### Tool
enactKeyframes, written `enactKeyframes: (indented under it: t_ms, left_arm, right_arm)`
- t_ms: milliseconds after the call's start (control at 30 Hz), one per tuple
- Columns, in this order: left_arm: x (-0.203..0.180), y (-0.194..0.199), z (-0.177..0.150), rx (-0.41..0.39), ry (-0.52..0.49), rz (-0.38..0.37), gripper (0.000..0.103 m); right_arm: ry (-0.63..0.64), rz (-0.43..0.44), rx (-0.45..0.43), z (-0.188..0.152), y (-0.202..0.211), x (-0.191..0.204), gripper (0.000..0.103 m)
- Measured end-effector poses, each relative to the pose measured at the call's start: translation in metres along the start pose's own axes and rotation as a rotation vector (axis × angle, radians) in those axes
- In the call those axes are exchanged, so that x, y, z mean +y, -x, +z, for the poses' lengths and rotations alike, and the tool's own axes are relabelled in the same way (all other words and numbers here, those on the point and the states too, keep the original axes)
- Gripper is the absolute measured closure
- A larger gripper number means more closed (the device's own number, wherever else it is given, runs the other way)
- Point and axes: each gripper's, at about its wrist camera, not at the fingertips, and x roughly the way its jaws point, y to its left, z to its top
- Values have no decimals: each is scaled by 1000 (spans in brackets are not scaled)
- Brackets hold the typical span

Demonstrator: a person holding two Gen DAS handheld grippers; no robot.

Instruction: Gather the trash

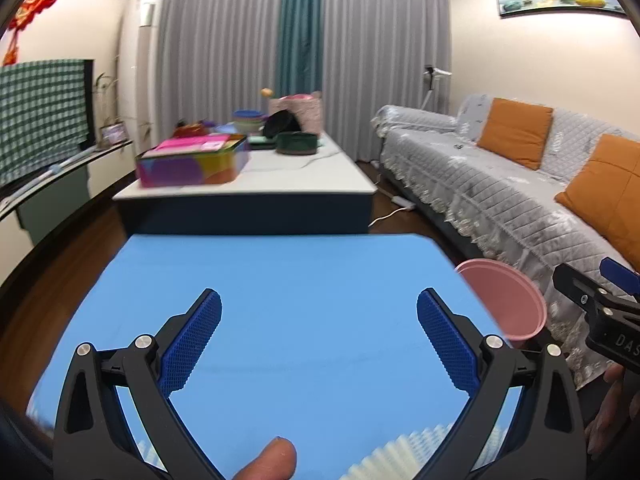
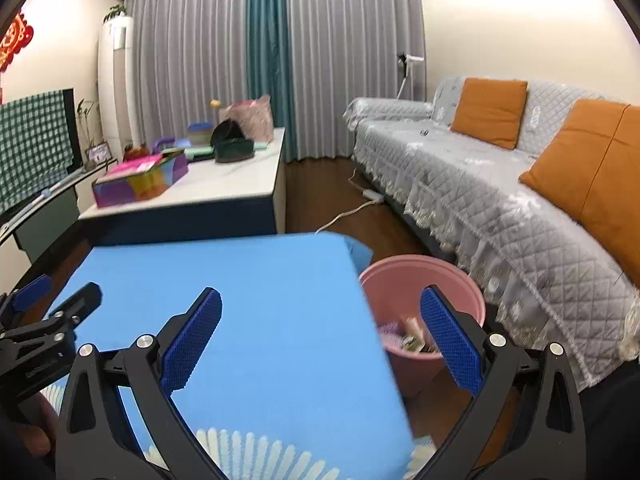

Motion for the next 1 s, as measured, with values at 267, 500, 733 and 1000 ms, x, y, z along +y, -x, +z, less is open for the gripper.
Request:
enactKeyframes:
  t_ms: [267, 500, 733, 1000]
  left_arm:
    - [23, 4, -32, 33, 22, 67, 8]
    - [30, -9, -44, 80, 47, 84, 8]
    - [33, -3, -47, 73, 65, 89, 8]
    - [30, -3, -48, 74, 60, 85, 8]
  right_arm:
    - [50, -16, 56, -23, -14, 18, 5]
    - [71, 0, 73, -28, -21, 28, 5]
    - [72, 2, 87, -30, -25, 31, 5]
    - [76, 2, 83, -30, -24, 31, 5]
